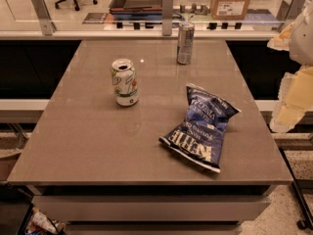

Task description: Pick redbull can

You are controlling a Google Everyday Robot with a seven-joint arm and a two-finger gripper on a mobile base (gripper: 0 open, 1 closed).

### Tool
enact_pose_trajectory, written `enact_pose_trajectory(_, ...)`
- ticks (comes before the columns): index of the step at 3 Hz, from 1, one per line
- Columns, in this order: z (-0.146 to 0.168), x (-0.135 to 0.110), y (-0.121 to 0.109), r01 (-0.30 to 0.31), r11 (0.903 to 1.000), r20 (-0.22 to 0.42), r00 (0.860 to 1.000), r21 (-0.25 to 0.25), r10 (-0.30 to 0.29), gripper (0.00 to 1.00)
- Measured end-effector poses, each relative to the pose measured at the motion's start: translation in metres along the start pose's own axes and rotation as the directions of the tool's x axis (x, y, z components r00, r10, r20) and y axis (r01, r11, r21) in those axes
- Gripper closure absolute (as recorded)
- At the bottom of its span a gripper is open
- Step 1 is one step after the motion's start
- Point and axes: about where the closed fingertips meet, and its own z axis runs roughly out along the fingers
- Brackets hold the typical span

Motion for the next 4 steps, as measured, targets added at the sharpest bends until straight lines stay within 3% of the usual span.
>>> enact_pose_trajectory(2, 0.000, -0.002, -0.005, -0.011, 0.9998, 0.020, 1.000, 0.017, 0.010, 0.00)
enact_pose_trajectory(3, 0.006, -0.007, -0.018, -0.060, 0.9962, 0.084, 0.995, 0.063, 0.055, 0.00)
enact_pose_trajectory(4, 0.026, -0.012, -0.032, -0.179, 0.9789, 0.205, 0.966, 0.097, 0.157, 0.00)
